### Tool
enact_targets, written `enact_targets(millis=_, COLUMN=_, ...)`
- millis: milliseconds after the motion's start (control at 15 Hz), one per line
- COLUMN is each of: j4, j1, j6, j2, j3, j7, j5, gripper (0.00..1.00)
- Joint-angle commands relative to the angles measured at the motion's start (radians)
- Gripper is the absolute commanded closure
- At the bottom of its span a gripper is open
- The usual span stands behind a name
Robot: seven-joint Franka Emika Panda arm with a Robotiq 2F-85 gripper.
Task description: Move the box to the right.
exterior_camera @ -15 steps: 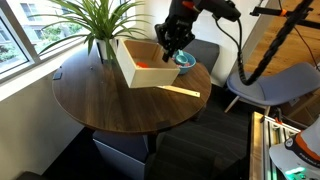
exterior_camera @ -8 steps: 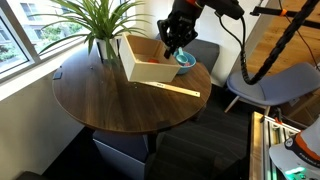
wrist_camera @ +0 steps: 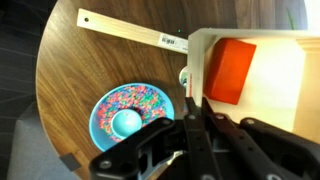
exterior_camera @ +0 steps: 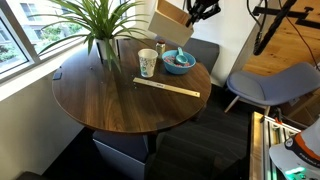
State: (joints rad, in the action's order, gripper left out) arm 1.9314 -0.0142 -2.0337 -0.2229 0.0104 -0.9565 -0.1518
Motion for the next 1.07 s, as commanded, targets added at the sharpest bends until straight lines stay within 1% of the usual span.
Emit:
enact_targets(millis=0, j4=0.131, j1=-0.074, j6=-0.017, j2=-0.131, j3=-0.013, j7=-0.125, j5=0.038, gripper=0.98)
enact_targets(millis=67, j4=0.150, j1=-0.091, j6=-0.031, j2=-0.147, j3=-0.003, j7=-0.175, j5=0.052, gripper=0.98)
enact_targets(millis=133, j4=0.073, j1=-0.075, j6=0.002, j2=-0.081, j3=-0.016, j7=-0.079, j5=0.022, gripper=0.94)
enact_targets(millis=333, j4=0.115, j1=-0.093, j6=0.000, j2=-0.123, j3=-0.013, j7=-0.130, j5=0.035, gripper=0.94)
enact_targets(millis=400, j4=0.119, j1=-0.093, j6=-0.001, j2=-0.126, j3=-0.011, j7=-0.138, j5=0.036, gripper=0.98)
enact_targets(millis=533, j4=0.114, j1=-0.127, j6=-0.015, j2=-0.112, j3=-0.013, j7=-0.224, j5=0.058, gripper=0.98)
enact_targets(millis=733, j4=0.094, j1=-0.183, j6=0.017, j2=-0.104, j3=-0.050, j7=-0.310, j5=0.091, gripper=0.98)
enact_targets(millis=1000, j4=0.050, j1=-0.234, j6=0.034, j2=-0.061, j3=-0.121, j7=-0.324, j5=0.088, gripper=0.98)
